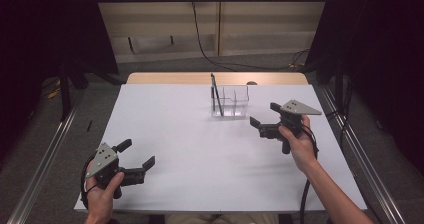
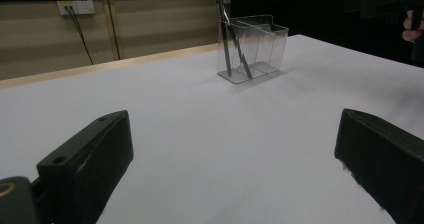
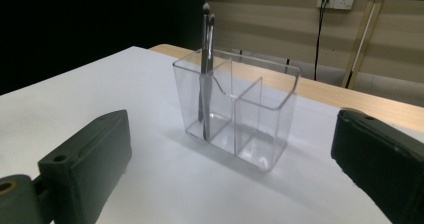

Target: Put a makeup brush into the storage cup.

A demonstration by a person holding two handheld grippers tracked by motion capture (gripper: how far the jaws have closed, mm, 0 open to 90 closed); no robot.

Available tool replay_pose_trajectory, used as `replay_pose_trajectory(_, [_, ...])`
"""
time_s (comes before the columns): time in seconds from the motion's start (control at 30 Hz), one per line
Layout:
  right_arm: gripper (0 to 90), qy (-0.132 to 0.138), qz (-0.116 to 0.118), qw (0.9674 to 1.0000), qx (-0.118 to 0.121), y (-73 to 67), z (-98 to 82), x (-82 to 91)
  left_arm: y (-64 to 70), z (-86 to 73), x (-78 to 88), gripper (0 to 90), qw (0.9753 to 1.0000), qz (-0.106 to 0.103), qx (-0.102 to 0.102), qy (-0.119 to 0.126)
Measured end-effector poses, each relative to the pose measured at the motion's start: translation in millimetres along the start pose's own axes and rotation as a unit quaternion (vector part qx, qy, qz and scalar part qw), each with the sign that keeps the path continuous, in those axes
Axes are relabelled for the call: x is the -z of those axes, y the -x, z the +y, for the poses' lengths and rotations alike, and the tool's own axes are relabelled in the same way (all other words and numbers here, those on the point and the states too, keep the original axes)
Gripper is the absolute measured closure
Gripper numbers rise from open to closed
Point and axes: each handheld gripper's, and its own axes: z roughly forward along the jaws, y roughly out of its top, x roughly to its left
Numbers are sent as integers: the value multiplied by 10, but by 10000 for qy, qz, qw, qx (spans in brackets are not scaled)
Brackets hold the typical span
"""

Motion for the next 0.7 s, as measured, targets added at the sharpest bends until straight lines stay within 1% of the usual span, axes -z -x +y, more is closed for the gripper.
replay_pose_trajectory(0.07, [26, 14, -76, 10000, -61, 31, -55, 77, 0, 0, 3, 23, 10000, -16, 1, 10])
replay_pose_trajectory(0.17, [26, 1, -185, 9998, -123, 72, -127, 173, 4, 2, 10, 23, 10000, 14, 5, 7])
replay_pose_trajectory(0.33, [19, 99, -248, 9993, -253, 90, -174, 356, 1, -3, 30, 23, 10000, 58, -1, 20])
replay_pose_trajectory(0.47, [10, 145, -266, 9992, -254, 79, -252, 499, -3, -7, 62, 23, 9999, 103, 60, 86])
replay_pose_trajectory(0.53, [9, 186, -315, 9990, -247, 65, -296, 561, -5, -12, 69, 23, 9999, 132, 70, 76])
replay_pose_trajectory(0.6, [7, 244, -286, 9991, -217, 55, -334, 625, -4, -16, 71, 23, 9998, 156, 100, 73])
replay_pose_trajectory(0.7, [4, 339, -329, 9987, -196, 29, -364, 715, 1, -20, 83, 23, 9997, 187, 117, 71])
